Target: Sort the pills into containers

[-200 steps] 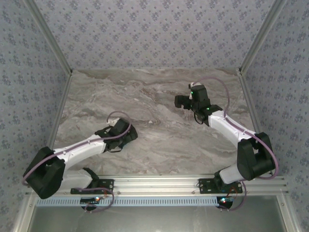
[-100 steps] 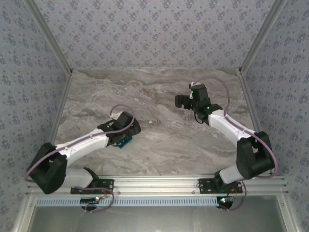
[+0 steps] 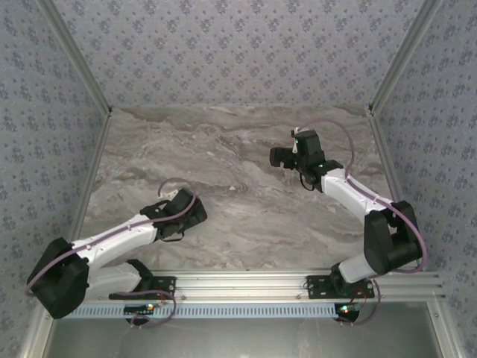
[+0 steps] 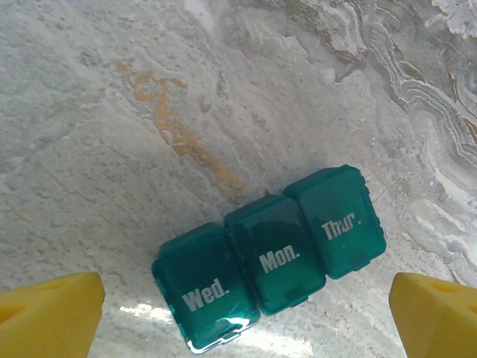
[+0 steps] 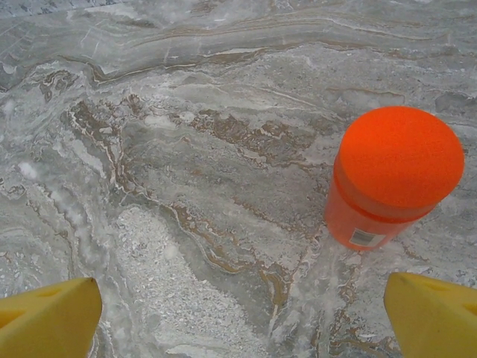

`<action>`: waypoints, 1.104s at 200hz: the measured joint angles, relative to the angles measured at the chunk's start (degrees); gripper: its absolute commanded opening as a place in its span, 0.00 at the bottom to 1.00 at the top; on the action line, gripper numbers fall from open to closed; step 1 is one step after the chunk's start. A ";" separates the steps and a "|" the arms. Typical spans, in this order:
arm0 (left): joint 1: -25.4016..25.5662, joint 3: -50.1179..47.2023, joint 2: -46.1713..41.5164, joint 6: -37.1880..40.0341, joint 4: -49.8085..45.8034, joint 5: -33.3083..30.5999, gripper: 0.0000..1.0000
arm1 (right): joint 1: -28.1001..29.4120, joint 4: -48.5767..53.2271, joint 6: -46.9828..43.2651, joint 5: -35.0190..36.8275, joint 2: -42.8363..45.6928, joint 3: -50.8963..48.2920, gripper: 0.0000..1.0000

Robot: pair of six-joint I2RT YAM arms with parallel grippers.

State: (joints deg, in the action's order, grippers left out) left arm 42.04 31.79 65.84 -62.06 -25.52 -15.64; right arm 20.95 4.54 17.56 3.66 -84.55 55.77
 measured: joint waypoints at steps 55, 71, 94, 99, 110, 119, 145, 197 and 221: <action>1.16 0.17 4.55 -0.17 4.09 0.87 0.98 | 0.00 0.00 0.00 -0.02 0.00 0.02 0.99; 1.16 0.72 5.44 -0.13 5.07 0.87 0.98 | 0.00 0.00 0.00 -0.02 0.00 0.02 0.99; 1.16 2.14 6.91 0.04 6.32 0.87 0.98 | -0.04 0.02 0.00 -0.04 0.00 0.11 0.99; 1.16 2.43 7.21 0.09 6.56 0.87 0.98 | -0.07 0.04 0.00 -0.04 0.00 0.15 0.99; 1.16 3.13 8.13 0.31 7.52 0.85 0.98 | -0.11 0.22 0.00 -0.04 0.00 0.33 0.99; 1.16 3.67 8.96 0.52 8.22 0.85 0.98 | -0.11 0.28 0.00 -0.04 0.00 0.48 0.99; 1.16 5.86 12.41 1.40 9.73 0.98 0.98 | -0.11 0.42 -0.02 -0.04 0.02 0.70 0.99; 1.16 12.59 20.13 3.85 12.87 2.01 0.98 | -0.11 0.42 0.00 -0.04 0.02 0.70 0.99; 1.16 15.67 23.47 4.61 14.34 3.04 0.98 | -0.11 0.42 0.00 -0.02 0.04 0.70 0.99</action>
State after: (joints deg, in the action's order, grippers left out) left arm 43.20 47.46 89.32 -57.45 -11.18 -12.60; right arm 20.84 4.95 17.56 3.64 -84.51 56.47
